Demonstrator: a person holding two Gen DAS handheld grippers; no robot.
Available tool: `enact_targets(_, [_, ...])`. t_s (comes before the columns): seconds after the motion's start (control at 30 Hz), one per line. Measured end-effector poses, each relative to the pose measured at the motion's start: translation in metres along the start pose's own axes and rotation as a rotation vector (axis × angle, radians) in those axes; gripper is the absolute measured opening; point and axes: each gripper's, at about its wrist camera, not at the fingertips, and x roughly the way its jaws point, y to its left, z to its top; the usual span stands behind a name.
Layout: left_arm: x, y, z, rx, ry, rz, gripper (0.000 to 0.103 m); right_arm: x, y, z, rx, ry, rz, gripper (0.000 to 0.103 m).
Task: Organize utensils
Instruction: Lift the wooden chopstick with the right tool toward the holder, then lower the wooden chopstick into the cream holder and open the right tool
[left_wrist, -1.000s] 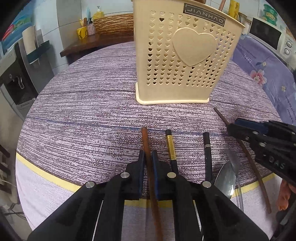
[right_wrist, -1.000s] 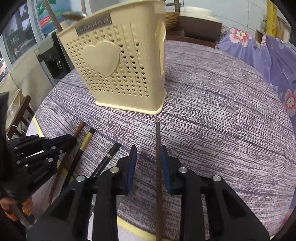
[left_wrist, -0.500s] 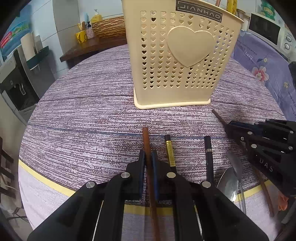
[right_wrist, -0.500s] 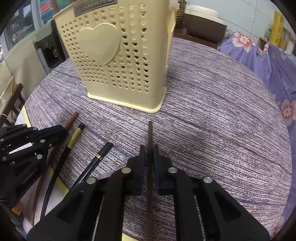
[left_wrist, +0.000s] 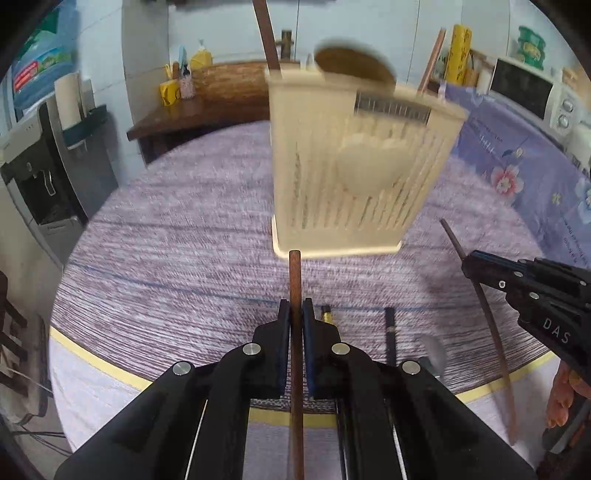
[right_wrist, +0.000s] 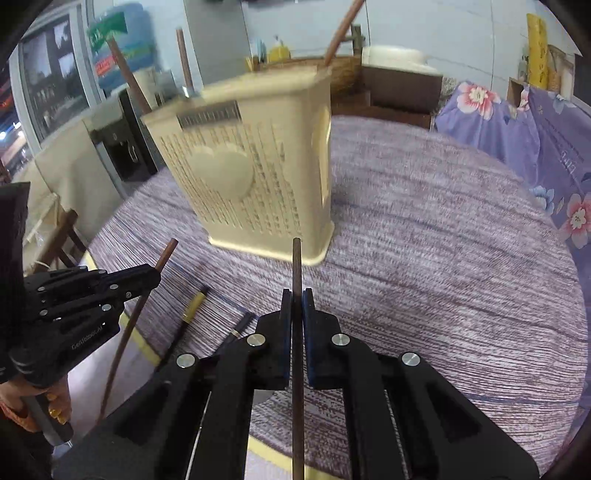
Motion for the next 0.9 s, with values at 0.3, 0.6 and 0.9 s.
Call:
enact_targets(0.3, [-0.103,0.019,0.025,-0.039,-0.231,-0.027,0.008,-0.104,-0.007,0.018,0.041,-0.2,0.054,0.007])
enact_targets(0.6, [-0.122,0.025,0.031,-0.062,-0.275,-0.027,0.008,-0.141,-0.006,0.02,0.056,-0.248,0.056,0.006])
enact_targets(0.9, [-0.129,0.028,0.028,-0.072,-0.293,-0.037,0.008,-0.142,-0.001,0.02,0.036,-0.252,0.048,0.006])
